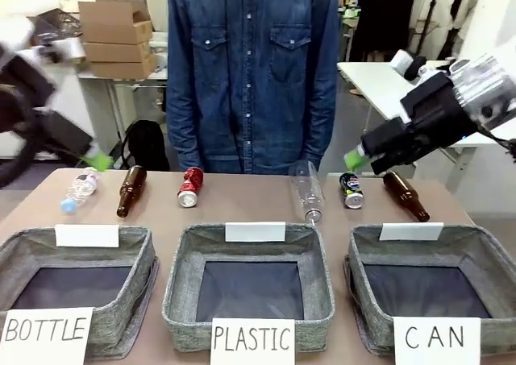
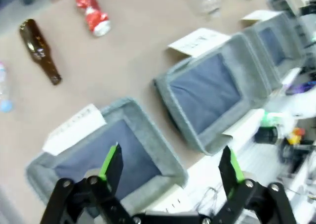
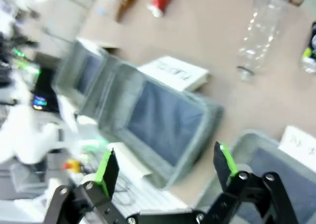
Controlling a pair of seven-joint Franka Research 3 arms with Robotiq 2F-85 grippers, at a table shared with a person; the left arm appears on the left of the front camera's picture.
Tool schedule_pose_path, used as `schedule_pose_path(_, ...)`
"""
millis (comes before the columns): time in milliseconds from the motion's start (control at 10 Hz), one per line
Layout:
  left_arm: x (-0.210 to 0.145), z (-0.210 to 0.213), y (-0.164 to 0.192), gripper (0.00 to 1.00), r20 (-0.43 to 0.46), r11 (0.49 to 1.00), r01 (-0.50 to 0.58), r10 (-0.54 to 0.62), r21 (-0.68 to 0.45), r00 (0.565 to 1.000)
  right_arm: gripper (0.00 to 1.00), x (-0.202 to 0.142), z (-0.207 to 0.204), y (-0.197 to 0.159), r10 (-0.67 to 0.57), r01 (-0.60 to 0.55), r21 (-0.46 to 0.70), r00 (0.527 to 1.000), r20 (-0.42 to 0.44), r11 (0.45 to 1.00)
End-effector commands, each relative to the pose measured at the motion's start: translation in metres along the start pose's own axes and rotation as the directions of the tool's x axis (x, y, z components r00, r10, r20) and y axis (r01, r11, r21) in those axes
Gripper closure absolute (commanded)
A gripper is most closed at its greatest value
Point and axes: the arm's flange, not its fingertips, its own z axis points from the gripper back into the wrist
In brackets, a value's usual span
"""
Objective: Sort the can waste into the basket.
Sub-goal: Pick up the can waste from the table and place it in the right Fabric basket.
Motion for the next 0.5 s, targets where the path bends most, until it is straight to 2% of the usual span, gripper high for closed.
schedule_pose_path(0, -0.047, 0.029, 0.065, 0.0, 0.075, 0.856, -0.298, 0.361, -0.423, 0.93, 0.0, -0.041, 0.051, -0.028, -0.241, 0.183, 0.283, 0.953, 0.185, 0.941)
schedule_pose_path(100, -0.078, 0.034, 0.091, 0.0, 0.132, 0.78, -0.364, 0.488, -0.508, 0.863, 0.0, -0.06, 0.077, -0.04, -0.286, 0.192, 0.314, 0.914, 0.288, 0.93)
schedule_pose_path(200, -0.102, 0.039, 0.109, 0.0, 0.189, 0.693, -0.382, 0.596, -0.611, 0.78, 0.0, -0.077, 0.099, -0.048, -0.315, 0.19, 0.335, 0.872, 0.374, 0.923)
schedule_pose_path(300, -0.121, 0.045, 0.122, 0.0, 0.305, 0.63, -0.369, 0.705, -0.683, 0.64, 0.0, -0.089, 0.114, -0.057, -0.341, 0.204, 0.326, 0.827, 0.448, 0.923)
schedule_pose_path(400, -0.124, 0.05, 0.122, 0.0, 0.401, 0.606, -0.33, 0.759, -0.724, 0.512, 0.0, -0.098, 0.118, -0.062, -0.365, 0.252, 0.285, 0.798, 0.479, 0.925)
